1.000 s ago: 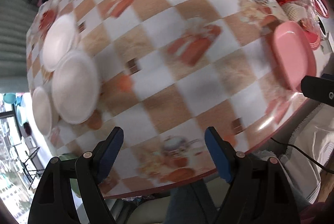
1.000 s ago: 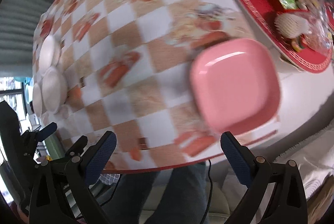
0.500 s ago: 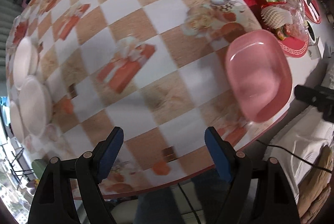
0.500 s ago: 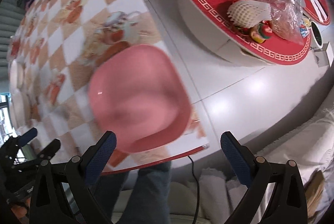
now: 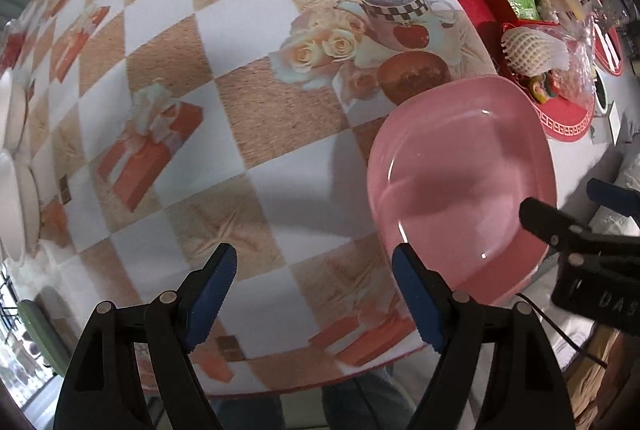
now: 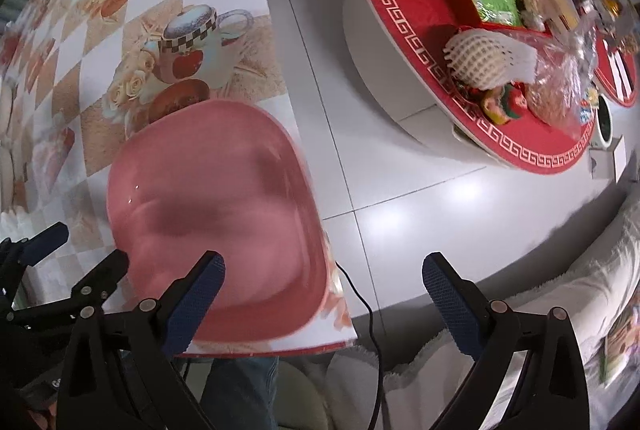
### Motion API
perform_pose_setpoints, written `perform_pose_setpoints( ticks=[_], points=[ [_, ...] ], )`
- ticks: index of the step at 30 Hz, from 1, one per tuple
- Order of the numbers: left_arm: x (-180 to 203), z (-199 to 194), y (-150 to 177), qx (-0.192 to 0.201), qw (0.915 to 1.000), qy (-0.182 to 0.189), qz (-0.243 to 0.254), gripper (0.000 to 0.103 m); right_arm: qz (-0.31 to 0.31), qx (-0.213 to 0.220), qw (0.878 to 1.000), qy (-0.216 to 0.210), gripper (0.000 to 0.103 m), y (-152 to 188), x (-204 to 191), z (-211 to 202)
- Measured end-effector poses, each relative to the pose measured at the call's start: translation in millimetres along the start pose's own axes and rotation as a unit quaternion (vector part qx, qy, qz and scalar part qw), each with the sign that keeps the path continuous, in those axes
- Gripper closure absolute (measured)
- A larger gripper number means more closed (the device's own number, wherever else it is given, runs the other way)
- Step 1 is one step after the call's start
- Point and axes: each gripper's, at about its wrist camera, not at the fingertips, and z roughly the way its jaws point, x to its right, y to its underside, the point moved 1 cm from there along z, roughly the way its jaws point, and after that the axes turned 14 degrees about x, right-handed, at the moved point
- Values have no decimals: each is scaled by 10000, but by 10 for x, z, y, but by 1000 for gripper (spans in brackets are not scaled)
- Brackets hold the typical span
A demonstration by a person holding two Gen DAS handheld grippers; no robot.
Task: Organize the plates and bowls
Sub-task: 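Close both grippers on the pink plate rim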
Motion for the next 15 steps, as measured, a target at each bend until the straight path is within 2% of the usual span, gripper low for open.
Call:
perform_pose_setpoints(
  ticks=[2,5,8,15],
  points=[
    [15,67,-21,-31,10000,-26,-34,20,-84,17,10000,-27,7,8,-33,44],
    [33,145,-47,-76,9999,-48,-77,20,-112,-73,9998,-175,38,24,-69,121],
    [47,192,-91,-81,9999,-18,-112,20,40,-233,9991,-347,58,40,-60,208],
    [122,311,-164,-94,9999,77,-42,23,-77,-193,9990,-394,66,37,-158,193]
  ],
)
